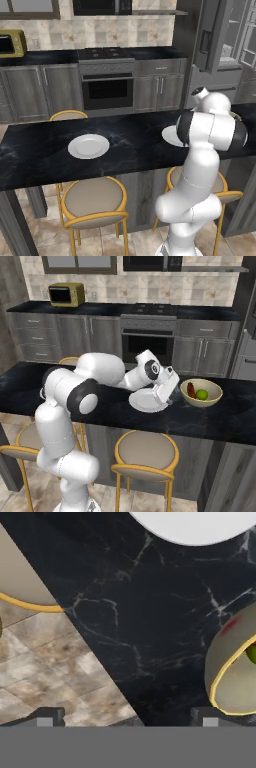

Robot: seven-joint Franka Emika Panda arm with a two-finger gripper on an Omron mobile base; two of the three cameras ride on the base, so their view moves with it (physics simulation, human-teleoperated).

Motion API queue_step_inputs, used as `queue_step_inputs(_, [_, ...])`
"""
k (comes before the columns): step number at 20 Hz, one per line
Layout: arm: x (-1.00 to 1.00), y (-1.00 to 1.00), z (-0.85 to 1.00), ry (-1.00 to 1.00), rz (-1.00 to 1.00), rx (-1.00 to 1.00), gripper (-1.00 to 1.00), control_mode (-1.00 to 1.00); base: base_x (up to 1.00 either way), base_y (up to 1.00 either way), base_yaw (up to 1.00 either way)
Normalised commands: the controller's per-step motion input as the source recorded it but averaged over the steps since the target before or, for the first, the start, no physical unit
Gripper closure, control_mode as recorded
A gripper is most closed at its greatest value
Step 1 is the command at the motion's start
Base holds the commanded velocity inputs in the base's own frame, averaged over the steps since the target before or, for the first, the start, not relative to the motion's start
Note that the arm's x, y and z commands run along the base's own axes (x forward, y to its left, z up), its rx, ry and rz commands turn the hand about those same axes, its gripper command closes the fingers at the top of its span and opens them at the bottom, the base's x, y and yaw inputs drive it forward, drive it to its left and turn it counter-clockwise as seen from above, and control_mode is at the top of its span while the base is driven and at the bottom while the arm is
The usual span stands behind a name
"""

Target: Pick the chicken drumstick and lime from their plates and place them in the bowl. Then put the bowl in the fridge.

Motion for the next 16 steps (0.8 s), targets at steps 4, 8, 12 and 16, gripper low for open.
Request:
queue_step_inputs(4, [0.01, -0.23, 0.05, -0.04, 0.0, 0.13, -1.0, -1.0, 0.0, 0.0, 0.0])
queue_step_inputs(8, [0.14, -0.16, 0.0, -0.01, 0.0, 0.08, -1.0, -1.0, 0.0, 0.0, 0.0])
queue_step_inputs(12, [0.28, -0.09, 0.0, -0.06, 0.0, 0.07, -1.0, -1.0, 0.0, 0.0, 0.0])
queue_step_inputs(16, [0.2, -0.01, -0.15, -0.03, -0.02, 0.01, -1.0, -1.0, 0.0, 0.0, 0.0])
